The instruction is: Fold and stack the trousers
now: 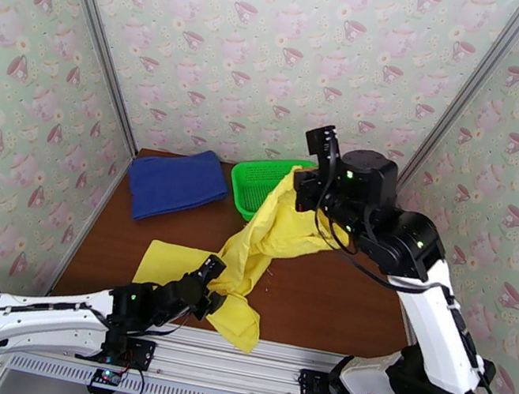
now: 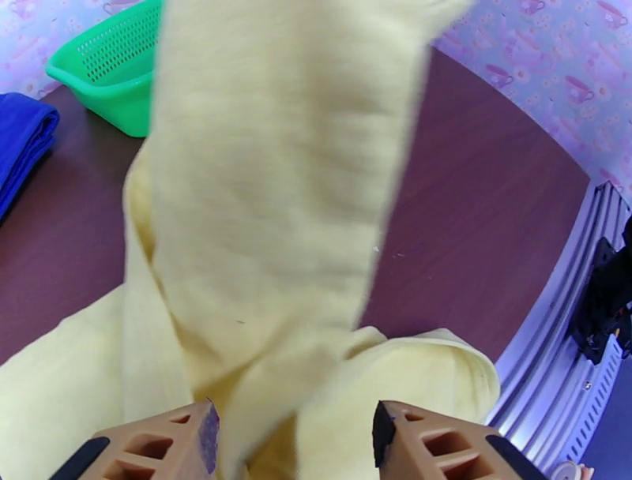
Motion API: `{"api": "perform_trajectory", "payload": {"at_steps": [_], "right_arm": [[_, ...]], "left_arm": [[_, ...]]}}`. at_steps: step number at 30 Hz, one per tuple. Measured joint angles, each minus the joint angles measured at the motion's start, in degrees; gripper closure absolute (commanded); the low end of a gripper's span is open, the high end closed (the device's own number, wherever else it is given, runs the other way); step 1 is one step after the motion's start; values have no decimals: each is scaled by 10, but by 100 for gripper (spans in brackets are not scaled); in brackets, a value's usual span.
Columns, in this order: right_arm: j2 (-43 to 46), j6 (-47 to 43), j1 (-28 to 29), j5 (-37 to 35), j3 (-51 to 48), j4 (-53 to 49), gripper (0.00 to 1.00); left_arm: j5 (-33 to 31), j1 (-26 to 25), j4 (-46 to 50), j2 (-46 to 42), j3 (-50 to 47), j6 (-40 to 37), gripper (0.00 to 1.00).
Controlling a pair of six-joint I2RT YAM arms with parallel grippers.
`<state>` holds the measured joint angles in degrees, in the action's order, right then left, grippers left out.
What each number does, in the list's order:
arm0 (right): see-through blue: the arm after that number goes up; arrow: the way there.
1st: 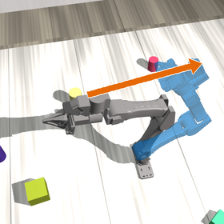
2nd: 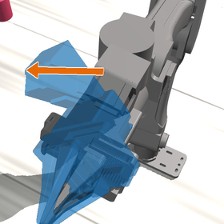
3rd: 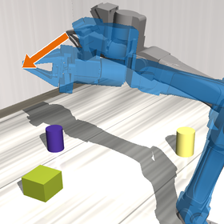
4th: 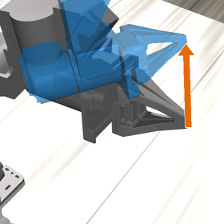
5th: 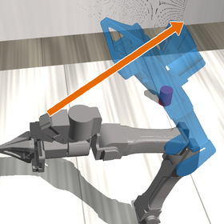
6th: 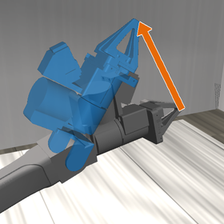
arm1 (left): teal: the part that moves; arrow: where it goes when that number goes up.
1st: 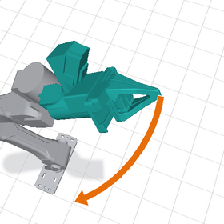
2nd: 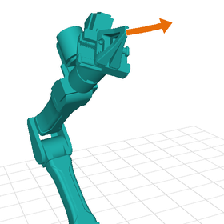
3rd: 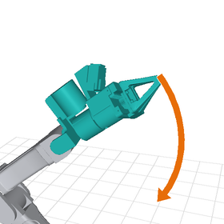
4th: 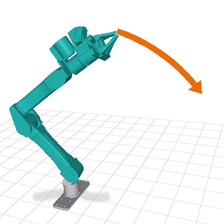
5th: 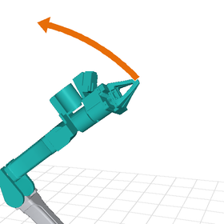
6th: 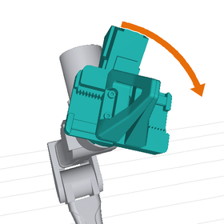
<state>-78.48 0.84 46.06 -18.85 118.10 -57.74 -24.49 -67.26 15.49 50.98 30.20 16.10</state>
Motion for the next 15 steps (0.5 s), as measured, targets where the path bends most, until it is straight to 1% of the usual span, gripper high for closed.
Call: {"api": "perform_trajectory", "payload": {"at_steps": [4, 7, 11, 15], "right_arm": [[45, -7, 0, -33, -33, 0, 100], [51, -12, 0, -57, -36, 0, 100], [44, -25, 0, -106, -29, -5, 100], [28, -42, 0, -153, 3, -10, 100]], "left_arm": [[28, 6, -41, -29, -11, -51, 42], [44, 7, -58, -46, -13, -90, 46], [56, 7, -38, -41, -12, -114, 47], [67, -7, -23, -33, -12, -118, 44]]}}
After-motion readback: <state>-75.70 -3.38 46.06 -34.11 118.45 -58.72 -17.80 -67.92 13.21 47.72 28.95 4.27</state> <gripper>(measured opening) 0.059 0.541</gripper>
